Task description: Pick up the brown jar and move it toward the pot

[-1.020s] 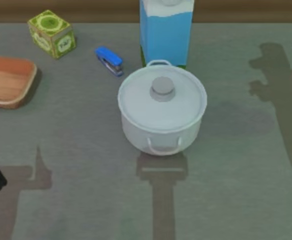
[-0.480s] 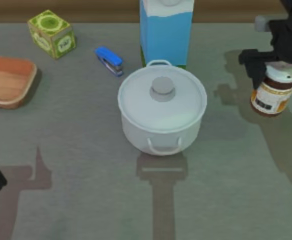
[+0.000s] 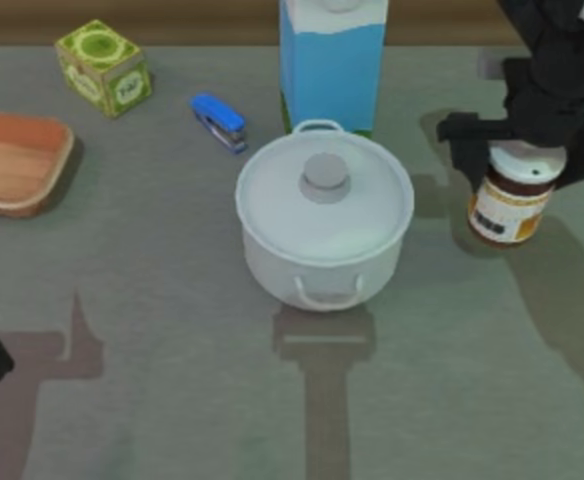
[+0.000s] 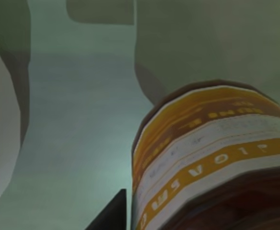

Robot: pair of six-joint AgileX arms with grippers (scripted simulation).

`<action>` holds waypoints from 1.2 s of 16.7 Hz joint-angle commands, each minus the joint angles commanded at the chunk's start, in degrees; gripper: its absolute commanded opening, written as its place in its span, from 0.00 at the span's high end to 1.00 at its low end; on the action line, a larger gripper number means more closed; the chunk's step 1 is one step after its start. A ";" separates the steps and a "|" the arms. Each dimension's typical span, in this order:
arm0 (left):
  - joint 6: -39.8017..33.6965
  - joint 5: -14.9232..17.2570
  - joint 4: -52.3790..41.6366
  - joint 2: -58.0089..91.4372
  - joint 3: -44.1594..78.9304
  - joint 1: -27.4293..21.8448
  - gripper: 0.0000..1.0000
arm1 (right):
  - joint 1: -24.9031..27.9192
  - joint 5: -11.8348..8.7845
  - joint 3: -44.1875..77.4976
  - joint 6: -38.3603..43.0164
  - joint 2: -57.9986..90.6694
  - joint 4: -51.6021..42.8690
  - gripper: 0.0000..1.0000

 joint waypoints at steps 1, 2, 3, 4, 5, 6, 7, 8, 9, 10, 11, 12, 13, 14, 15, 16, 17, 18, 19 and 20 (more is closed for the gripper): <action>0.00 0.00 0.00 0.00 0.00 0.00 0.00 | -0.27 -0.15 0.14 0.02 -0.03 -0.14 1.00; 0.00 0.00 0.00 0.00 0.00 0.00 0.00 | -0.22 -0.16 -0.01 -0.02 0.01 0.07 1.00; 0.00 0.00 0.00 0.00 0.00 0.00 0.00 | -0.11 -0.16 -0.58 -0.12 0.17 0.88 1.00; 0.00 0.00 0.00 0.00 0.00 0.00 0.00 | -0.03 -0.16 -1.48 -0.18 0.47 2.14 1.00; 0.00 0.00 0.00 0.00 0.00 0.00 0.00 | -0.06 -0.13 -2.62 -0.11 0.91 3.66 1.00; 0.00 0.00 0.00 0.00 0.00 0.00 0.00 | -0.10 -0.10 -3.88 -0.02 1.43 5.34 1.00; 0.00 0.00 0.00 0.00 0.00 0.00 0.00 | -0.11 -0.06 -5.11 0.02 1.91 7.05 1.00; 0.00 0.00 0.00 0.00 0.00 0.00 0.00 | -0.08 -0.02 -6.14 0.04 2.34 8.55 1.00; 0.00 0.00 0.00 0.00 0.00 0.00 0.00 | -0.04 0.01 -6.85 0.04 2.65 9.54 1.00; 0.00 0.00 0.00 0.00 0.00 0.00 0.00 | -0.01 0.03 -7.14 0.02 2.78 9.92 1.00; 0.00 0.00 0.00 0.00 0.00 0.00 0.00 | -0.01 0.03 -7.14 0.02 2.78 9.92 1.00; 0.00 0.00 0.00 0.00 0.00 0.00 0.00 | -0.01 0.03 -7.14 0.02 2.78 9.92 1.00; 0.00 0.00 0.00 0.00 0.00 0.00 0.00 | -0.01 0.03 -7.14 0.02 2.78 9.92 1.00; 0.00 0.00 0.00 0.00 0.00 0.00 0.00 | -0.01 0.03 -7.14 0.02 2.78 9.92 0.92; 0.00 0.00 0.00 0.00 0.00 0.00 0.00 | -0.01 0.03 -7.14 0.02 2.78 9.92 0.85; 0.00 0.00 0.00 0.00 0.00 0.00 0.00 | -0.01 0.03 -7.14 0.02 2.78 9.92 0.77; 0.00 0.00 0.00 0.00 0.00 0.00 0.00 | -0.01 0.03 -7.14 0.02 2.78 9.92 0.70; 0.00 0.00 0.00 0.00 0.00 0.00 0.00 | -0.01 0.03 -7.14 0.02 2.78 9.92 0.62; 0.00 0.00 0.00 0.00 0.00 0.00 0.00 | -0.01 0.03 -7.14 0.02 2.78 9.92 0.55; 0.00 0.00 0.00 0.00 0.00 0.00 0.00 | -0.01 0.03 -7.14 0.02 2.78 9.92 0.47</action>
